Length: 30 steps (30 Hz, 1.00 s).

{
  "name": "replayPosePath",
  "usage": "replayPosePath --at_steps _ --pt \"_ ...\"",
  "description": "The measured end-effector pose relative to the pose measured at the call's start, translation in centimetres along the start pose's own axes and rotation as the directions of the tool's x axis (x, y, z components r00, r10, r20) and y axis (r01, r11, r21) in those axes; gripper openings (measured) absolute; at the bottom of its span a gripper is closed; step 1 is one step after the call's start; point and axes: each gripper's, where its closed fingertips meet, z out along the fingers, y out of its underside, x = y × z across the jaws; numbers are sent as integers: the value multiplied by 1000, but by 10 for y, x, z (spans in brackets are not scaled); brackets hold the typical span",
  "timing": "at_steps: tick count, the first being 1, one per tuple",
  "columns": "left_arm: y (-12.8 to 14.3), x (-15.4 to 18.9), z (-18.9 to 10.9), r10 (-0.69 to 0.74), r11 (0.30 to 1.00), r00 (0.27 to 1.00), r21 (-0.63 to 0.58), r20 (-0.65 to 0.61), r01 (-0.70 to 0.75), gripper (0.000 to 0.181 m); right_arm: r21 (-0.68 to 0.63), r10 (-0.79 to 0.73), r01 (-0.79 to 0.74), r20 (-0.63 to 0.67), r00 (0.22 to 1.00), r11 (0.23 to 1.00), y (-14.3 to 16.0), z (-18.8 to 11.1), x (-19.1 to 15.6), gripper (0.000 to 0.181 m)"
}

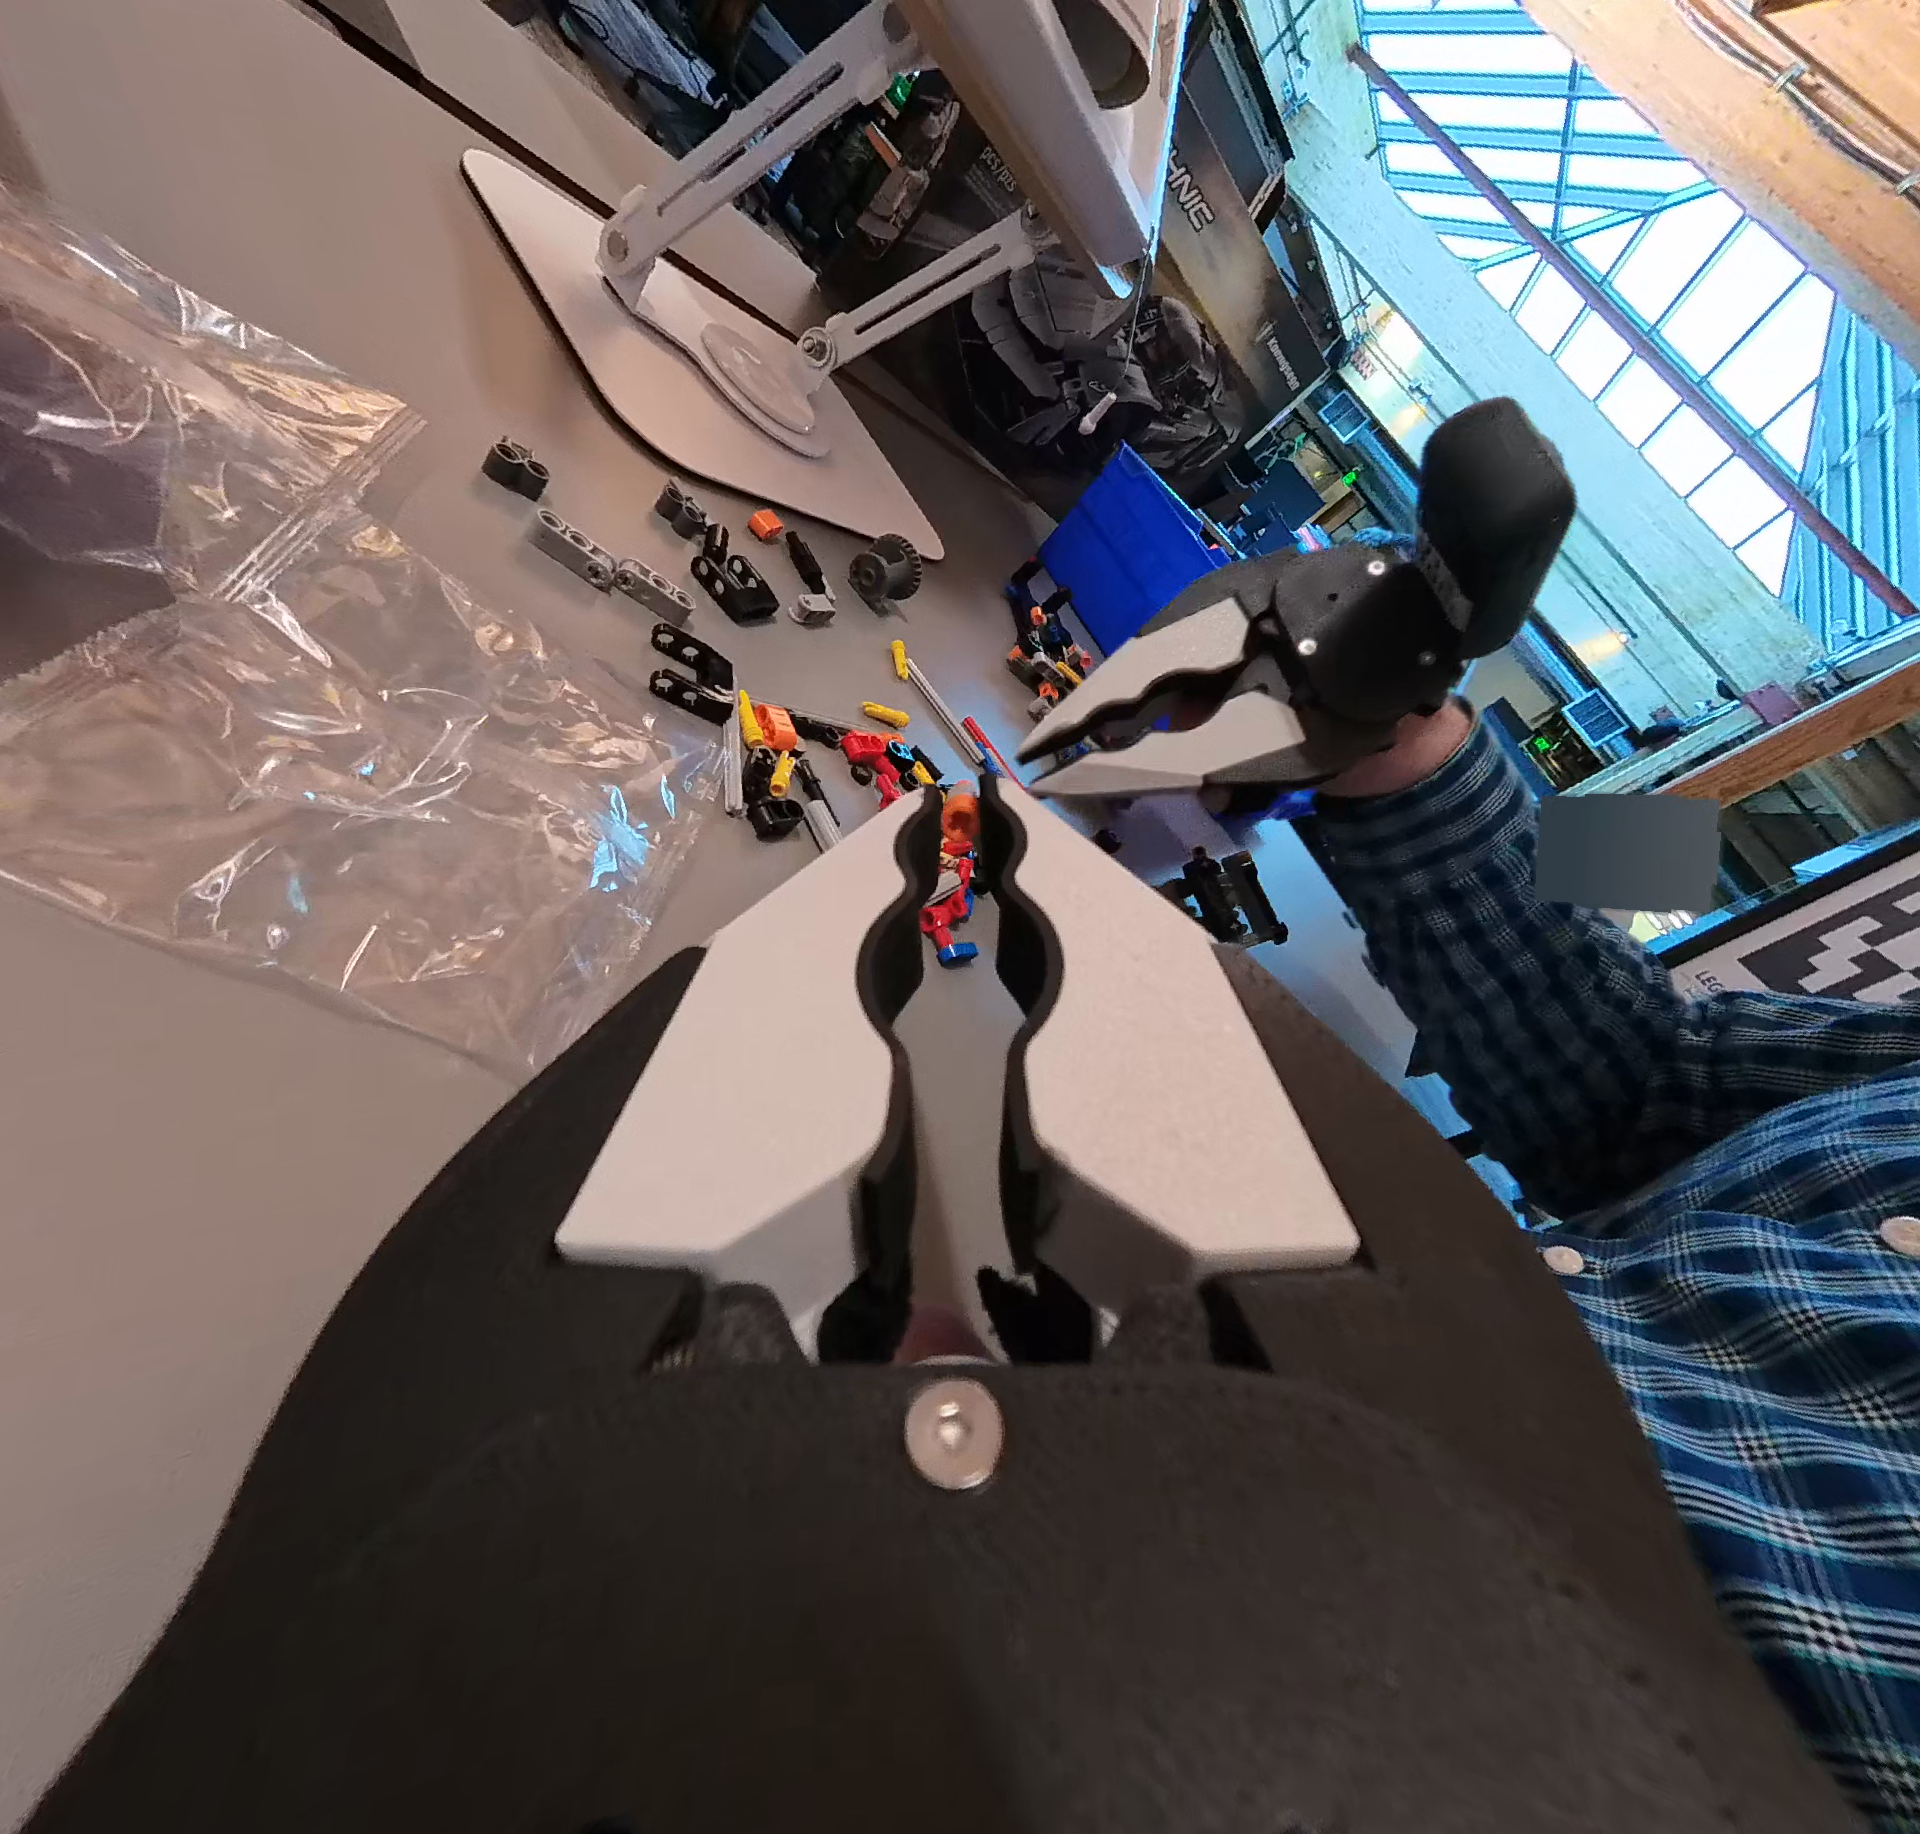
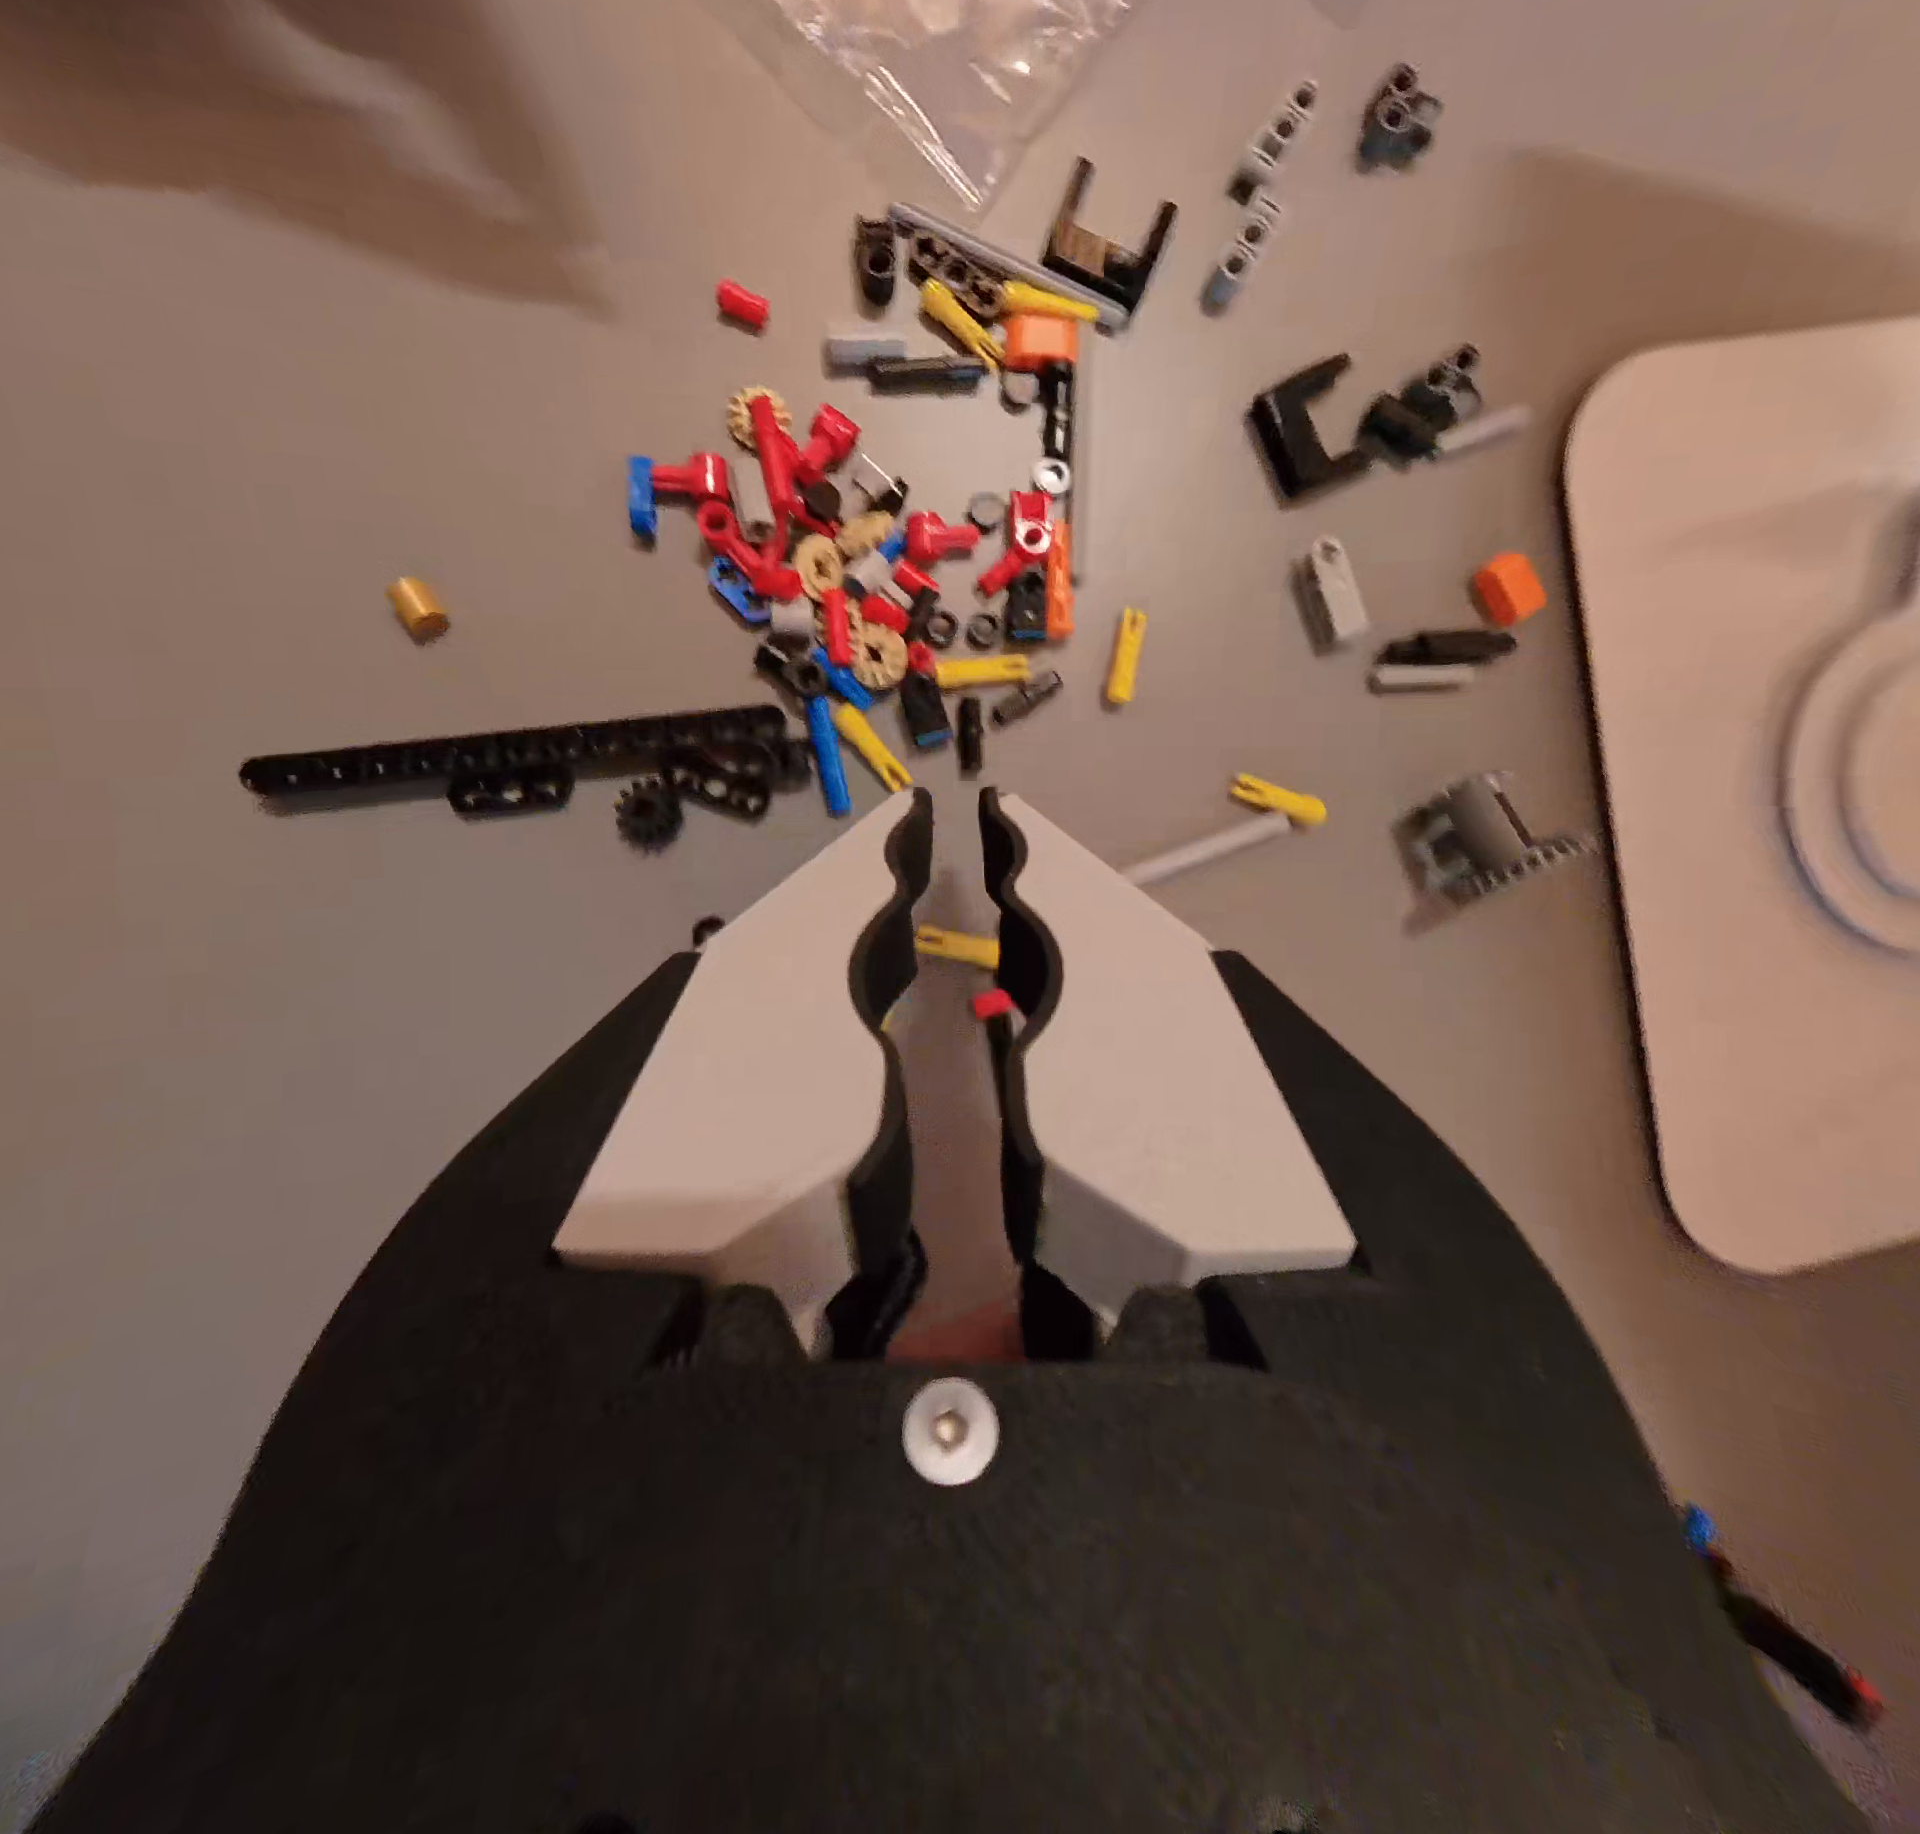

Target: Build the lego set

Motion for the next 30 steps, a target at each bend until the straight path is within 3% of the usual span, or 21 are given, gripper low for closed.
replayPosePath --at_steps 5,10,15,19,25,30 --pt "1 0 1 1 1000 1000 -5 3 -1 4 -31 10 -11 -18 1000 999 18 -20 4 8" --pt "1 0 1 7 1000 1000 -10 8 -7 4 -37 5 -5 10 1000 999 23 -20 -3 11" --pt "2 -1 2 6 1000 1000 -11 10 -6 4 73 -54 52 27 998 996 -11 -11 -21 9" --pt "1 -1 1 1 1000 1000 -6 7 -1 4 82 -73 72 10 997 994 -26 1 -23 10" --pt "0 0 0 -15 1000 1000 -1 -9 15 4 63 31 -25 -89 996 998 -2 -35 16 8" --pt "0 0 0 -14 1000 1000 -6 -8 14 4 -13 43 -44 -75 996 999 30 -51 15 7"
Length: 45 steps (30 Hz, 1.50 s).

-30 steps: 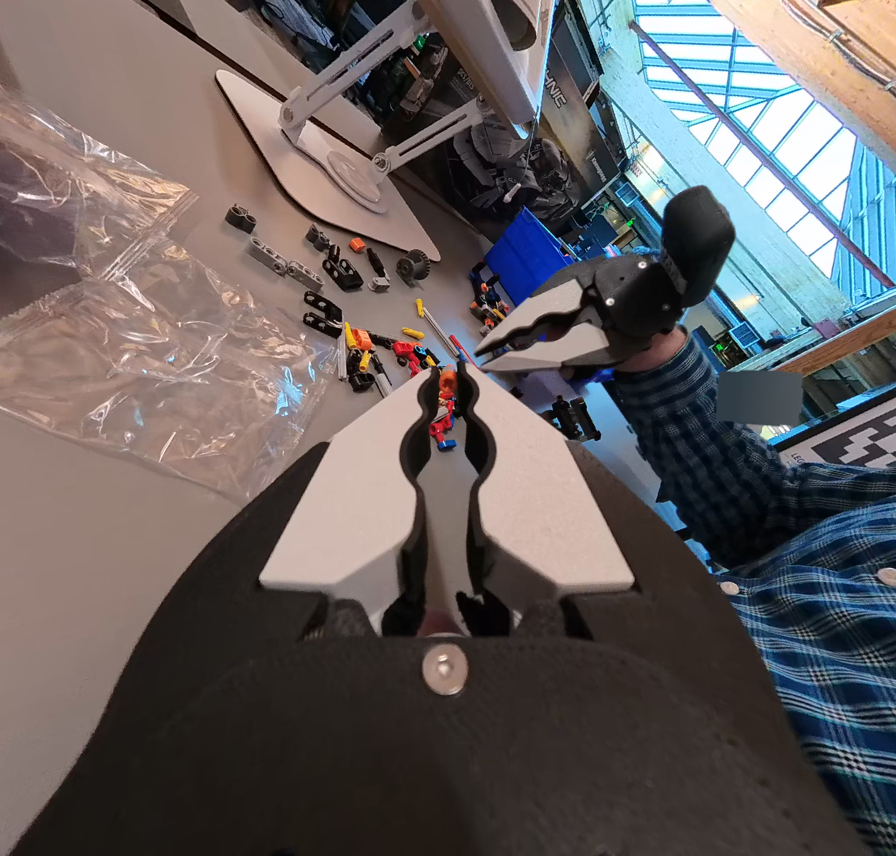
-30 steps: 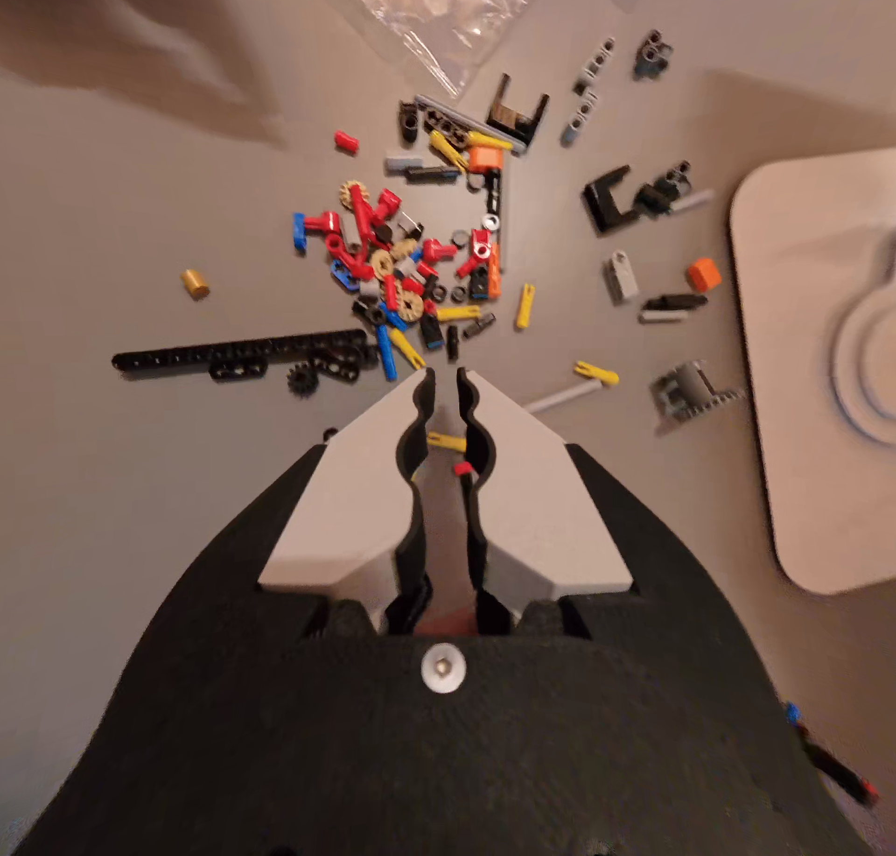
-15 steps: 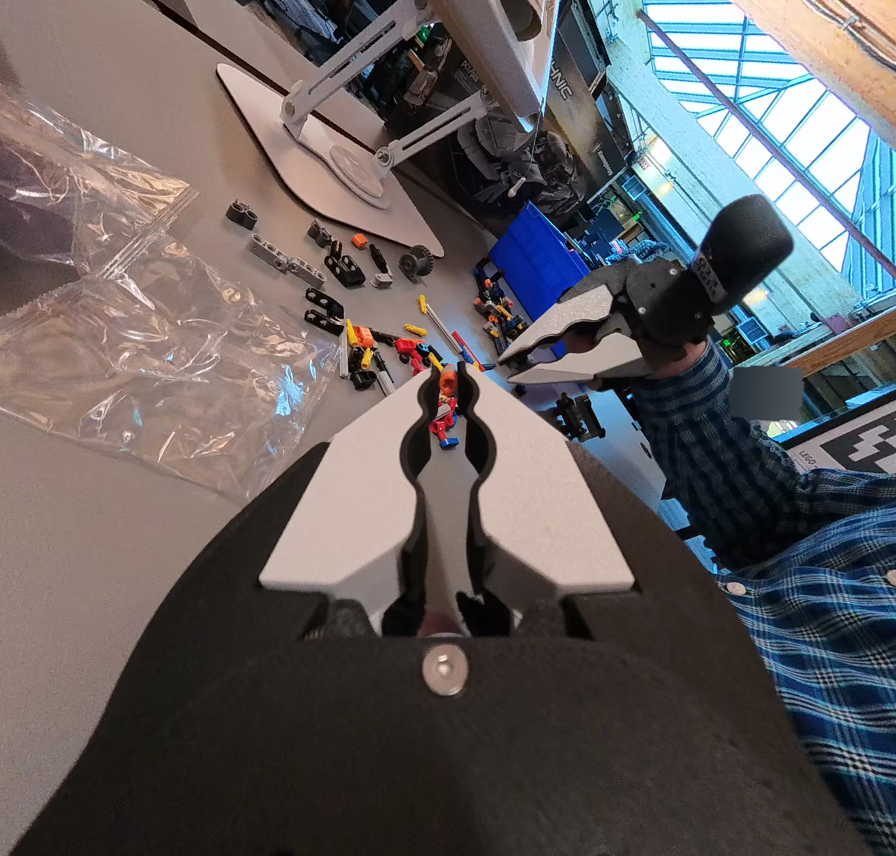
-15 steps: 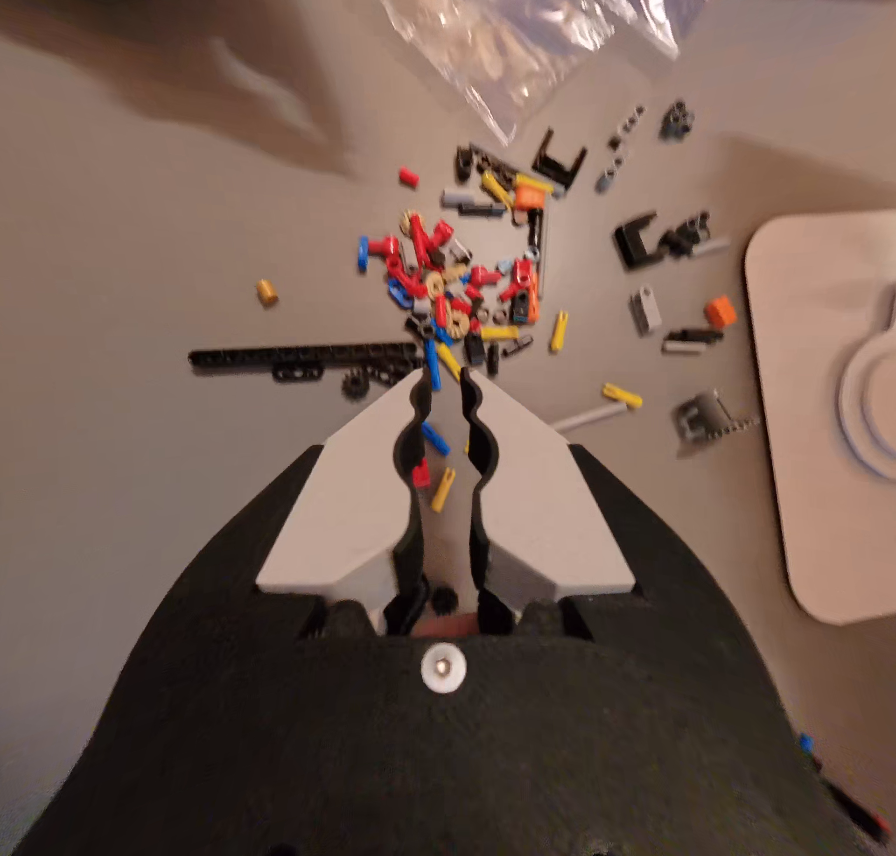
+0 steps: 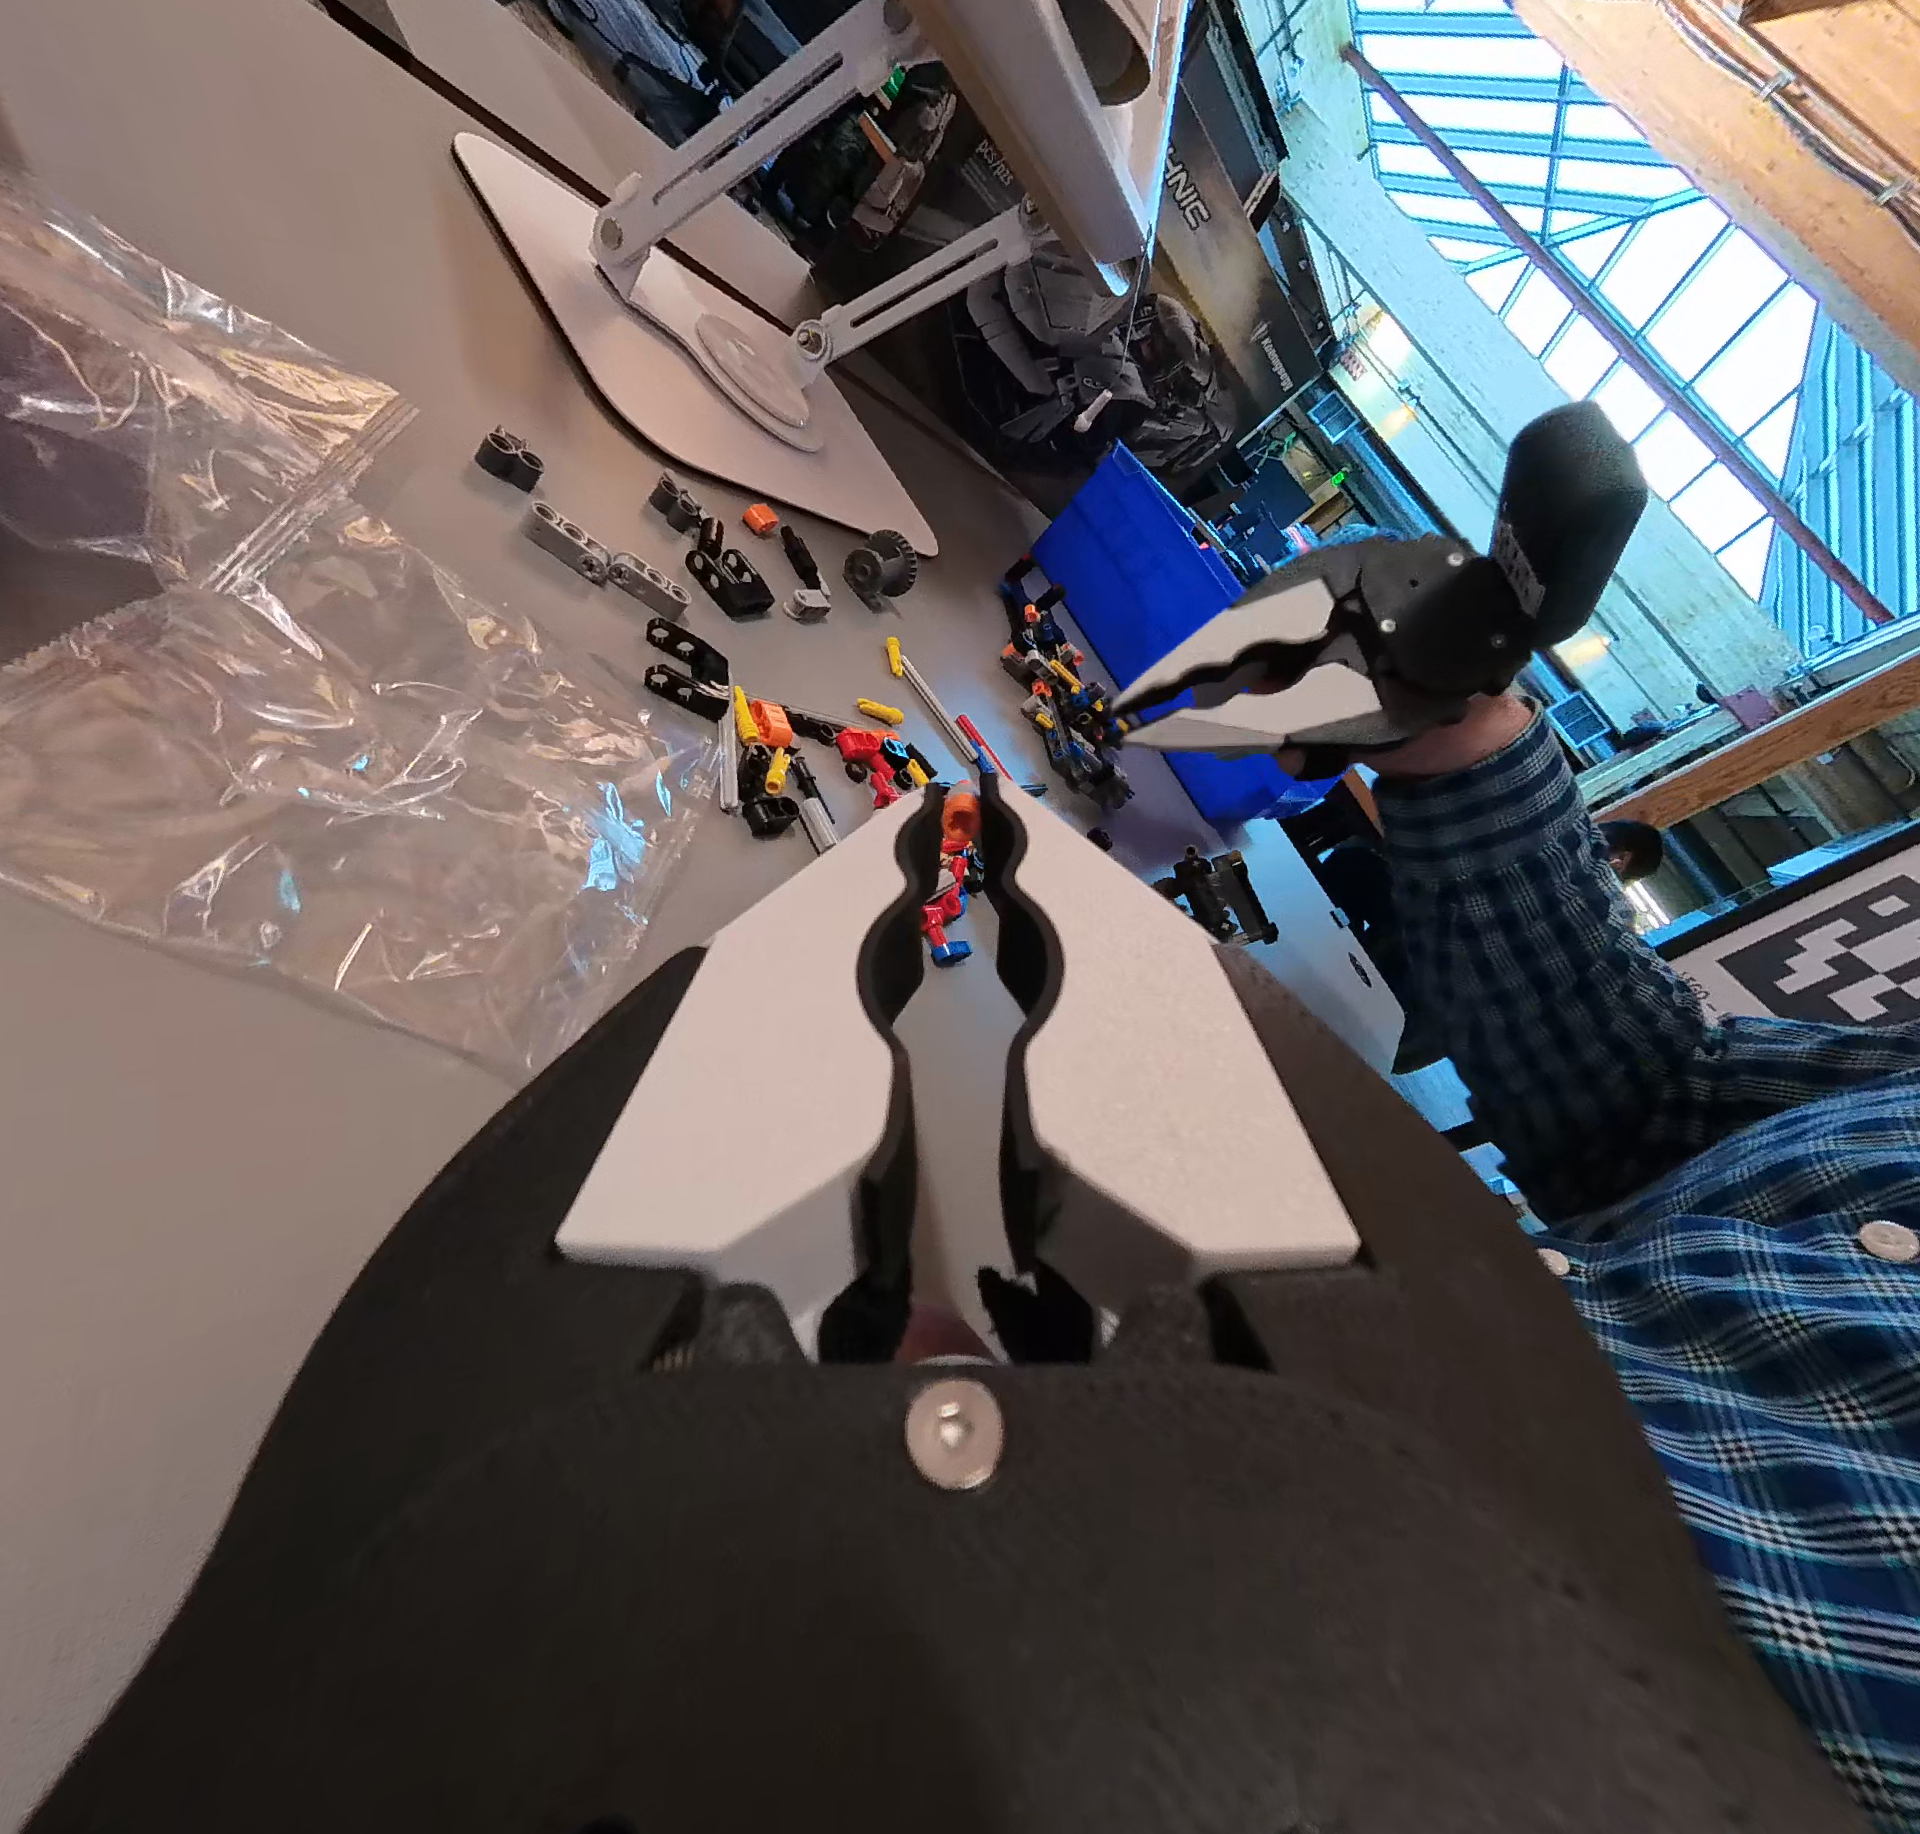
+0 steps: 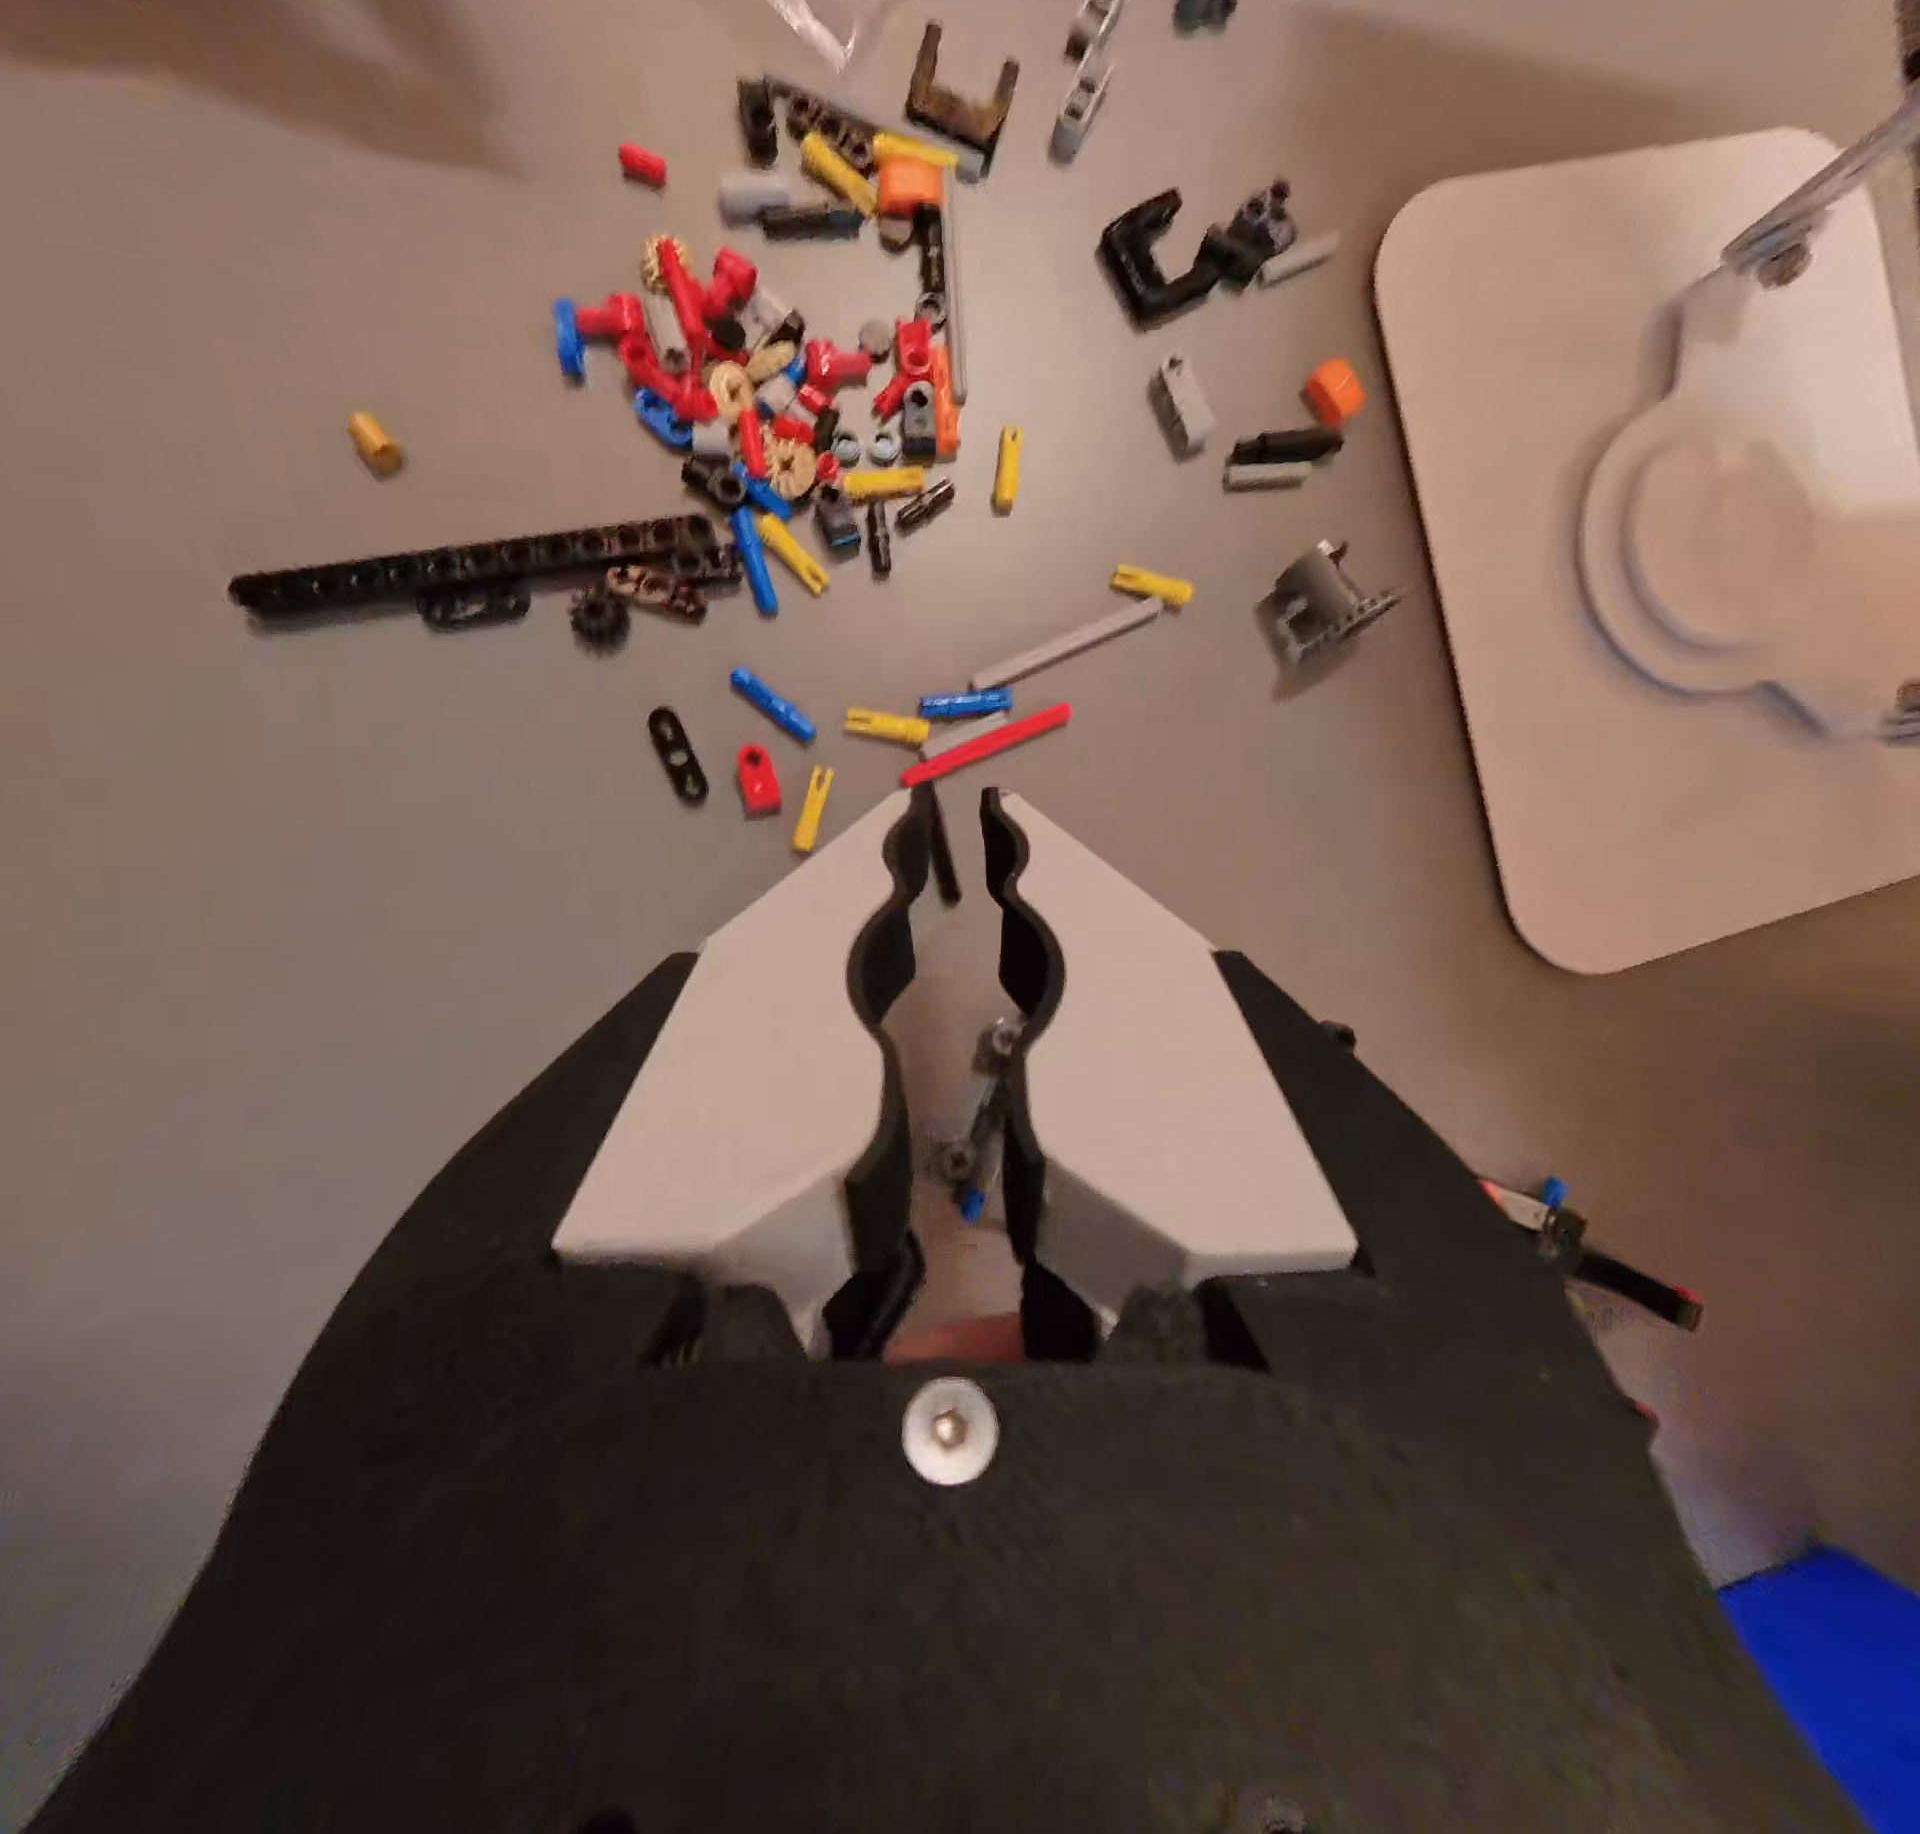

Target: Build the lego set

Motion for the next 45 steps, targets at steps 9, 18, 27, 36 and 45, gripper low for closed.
replayPosePath --at_steps 9,18,27,36,45 --pt "1 -2 1 8 1000 1000 -7 17 -7 4 -35 -2 4 64 998 999 20 14 -21 8" --pt "2 -4 2 3 1000 1000 -10 25 -2 4 -27 -3 5 73 997 1000 22 21 -22 8" --pt "3 -8 2 -12 1000 999 -16 45 13 4 4 -11 10 54 998 1000 15 22 -14 10" --pt "5 -11 3 -12 999 998 -29 67 14 4 50 -36 33 55 998 998 6 23 -11 11" --pt "13 -14 8 17 997 994 -78 107 -9 4 203 -83 70 57 995 977 -18 18 -4 12"
